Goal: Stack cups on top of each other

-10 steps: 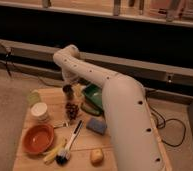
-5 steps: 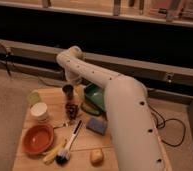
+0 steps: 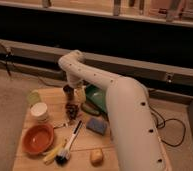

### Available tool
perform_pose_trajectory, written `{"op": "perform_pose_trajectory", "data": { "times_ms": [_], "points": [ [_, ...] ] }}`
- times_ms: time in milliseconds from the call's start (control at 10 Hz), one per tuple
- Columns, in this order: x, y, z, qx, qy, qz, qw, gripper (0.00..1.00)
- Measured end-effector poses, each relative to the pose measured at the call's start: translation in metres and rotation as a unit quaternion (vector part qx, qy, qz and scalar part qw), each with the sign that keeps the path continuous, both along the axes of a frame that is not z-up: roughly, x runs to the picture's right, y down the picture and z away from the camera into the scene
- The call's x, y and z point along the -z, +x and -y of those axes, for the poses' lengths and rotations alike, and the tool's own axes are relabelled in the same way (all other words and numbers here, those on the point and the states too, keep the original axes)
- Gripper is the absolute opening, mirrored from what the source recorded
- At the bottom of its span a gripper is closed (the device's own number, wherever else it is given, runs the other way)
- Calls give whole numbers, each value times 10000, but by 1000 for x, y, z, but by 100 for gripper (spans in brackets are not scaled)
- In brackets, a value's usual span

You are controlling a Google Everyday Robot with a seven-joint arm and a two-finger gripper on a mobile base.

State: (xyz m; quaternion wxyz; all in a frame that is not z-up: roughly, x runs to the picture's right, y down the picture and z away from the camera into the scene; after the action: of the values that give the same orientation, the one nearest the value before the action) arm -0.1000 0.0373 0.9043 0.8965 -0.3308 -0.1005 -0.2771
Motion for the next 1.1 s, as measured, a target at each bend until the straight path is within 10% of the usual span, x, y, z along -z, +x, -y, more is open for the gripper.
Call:
{"op": "perform_pose_trajectory", "data": {
  "times_ms": [1100],
  "points": [
    [5,-4,-2,54,0,72,10000,80]
  ]
}}
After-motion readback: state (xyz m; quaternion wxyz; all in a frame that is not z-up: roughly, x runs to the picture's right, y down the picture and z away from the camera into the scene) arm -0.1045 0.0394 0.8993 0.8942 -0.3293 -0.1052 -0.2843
